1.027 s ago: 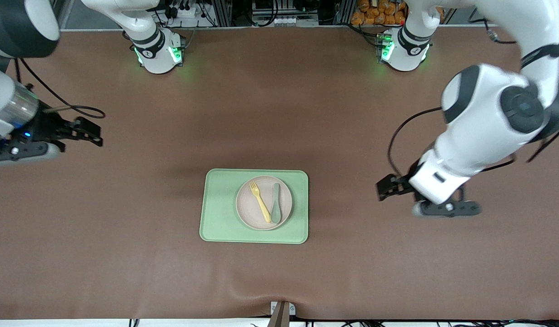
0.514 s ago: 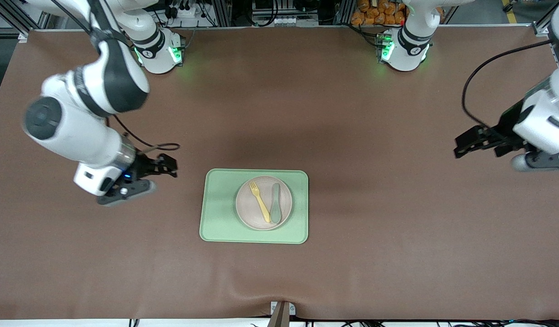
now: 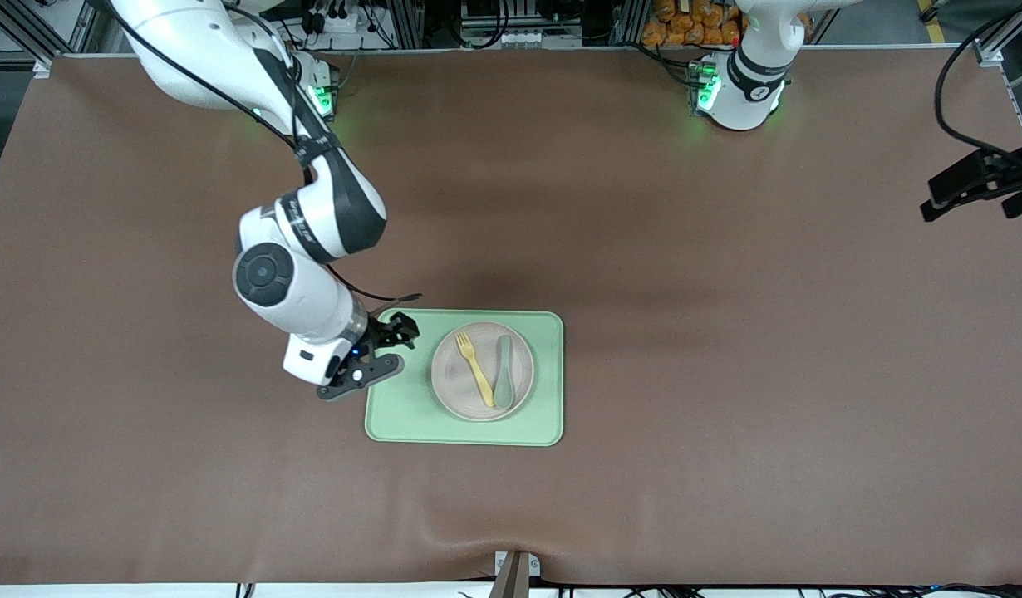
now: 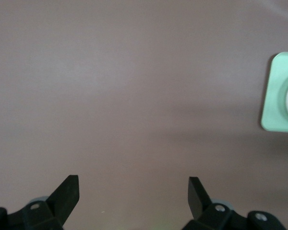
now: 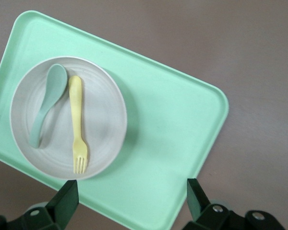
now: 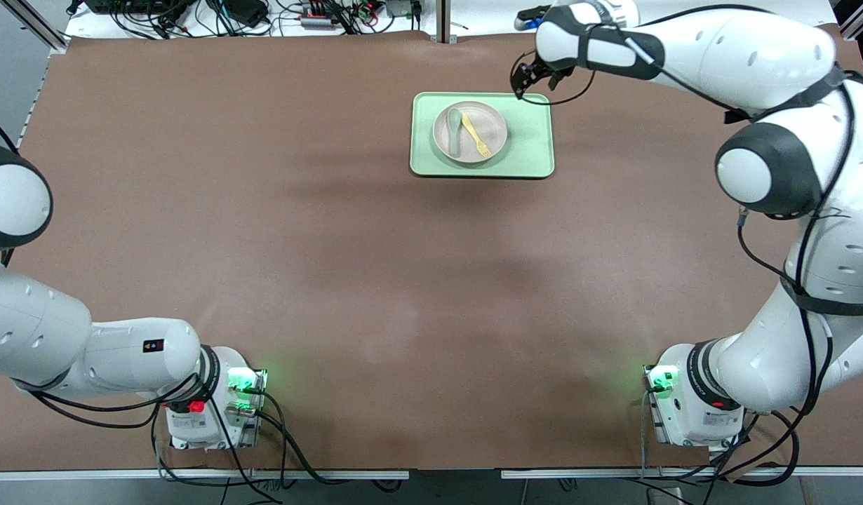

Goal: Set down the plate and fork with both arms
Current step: 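Move the right gripper over the plate above the yellow fork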

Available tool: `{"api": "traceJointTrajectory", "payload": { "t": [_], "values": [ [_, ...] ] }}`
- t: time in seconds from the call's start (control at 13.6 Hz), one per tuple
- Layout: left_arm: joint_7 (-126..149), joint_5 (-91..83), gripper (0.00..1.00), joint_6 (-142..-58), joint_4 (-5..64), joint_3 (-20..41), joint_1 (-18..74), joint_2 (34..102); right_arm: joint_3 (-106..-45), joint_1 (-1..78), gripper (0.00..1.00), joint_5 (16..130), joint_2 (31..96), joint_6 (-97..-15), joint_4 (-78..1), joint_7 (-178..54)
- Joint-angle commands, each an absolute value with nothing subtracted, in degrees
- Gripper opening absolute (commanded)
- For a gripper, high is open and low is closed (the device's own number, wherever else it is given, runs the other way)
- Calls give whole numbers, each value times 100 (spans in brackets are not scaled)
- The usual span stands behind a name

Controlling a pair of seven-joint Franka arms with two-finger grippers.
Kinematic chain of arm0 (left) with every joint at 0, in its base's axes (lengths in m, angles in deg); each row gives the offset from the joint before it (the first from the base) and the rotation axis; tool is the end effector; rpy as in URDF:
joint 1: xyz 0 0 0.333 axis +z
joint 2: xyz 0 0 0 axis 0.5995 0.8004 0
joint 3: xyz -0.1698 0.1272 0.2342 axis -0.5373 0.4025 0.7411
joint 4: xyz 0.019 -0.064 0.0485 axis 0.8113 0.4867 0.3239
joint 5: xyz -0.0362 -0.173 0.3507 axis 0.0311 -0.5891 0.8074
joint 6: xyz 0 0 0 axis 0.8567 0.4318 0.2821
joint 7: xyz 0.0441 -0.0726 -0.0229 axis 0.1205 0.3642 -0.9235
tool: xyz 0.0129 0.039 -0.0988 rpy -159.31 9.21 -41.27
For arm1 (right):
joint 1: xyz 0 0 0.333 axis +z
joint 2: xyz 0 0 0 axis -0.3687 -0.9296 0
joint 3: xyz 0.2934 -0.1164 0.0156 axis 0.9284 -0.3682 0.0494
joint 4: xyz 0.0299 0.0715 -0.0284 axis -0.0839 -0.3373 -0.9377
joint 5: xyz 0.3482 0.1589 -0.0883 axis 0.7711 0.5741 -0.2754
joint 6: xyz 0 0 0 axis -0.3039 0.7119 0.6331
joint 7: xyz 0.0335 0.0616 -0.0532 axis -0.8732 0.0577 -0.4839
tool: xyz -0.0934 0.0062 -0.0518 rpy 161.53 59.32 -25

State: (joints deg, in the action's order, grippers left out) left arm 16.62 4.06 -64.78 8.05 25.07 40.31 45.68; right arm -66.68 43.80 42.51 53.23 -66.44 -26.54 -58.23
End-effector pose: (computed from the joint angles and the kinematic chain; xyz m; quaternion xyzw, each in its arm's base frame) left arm 0.5576 -0.0028 0.6759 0.9999 0.0088 0.0029 0.0078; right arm 0.6459 0.3031 0.3233 -0.9781 -0.1937 -0.0290 0.0696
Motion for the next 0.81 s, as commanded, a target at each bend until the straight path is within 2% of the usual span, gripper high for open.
{"api": "traceJointTrajectory", "payload": {
  "t": [0.0,0.29,0.51,0.59,0.73],
  "values": [
    [1855,438,100,-6495,1338,2849,3597,4173,-6730,4641,100,4240,4728,-6745,-1939,-5427],
    [1688,412,100,-6451,1339,2683,3464,4173,-6766,4940,94,4214,4201,-6948,-1429,-5321],
    [1697,245,100,-6469,1304,2691,3499,4182,-6766,5020,86,4056,3945,-7307,-1367,-5312],
    [1697,254,100,-6469,1295,2691,3508,4173,-6766,5046,81,4038,3875,-7369,-1367,-5277],
    [1644,333,100,-6460,1295,2682,3473,4199,-6774,5151,77,3916,3699,-7536,-1349,-5076]
  ]
}}
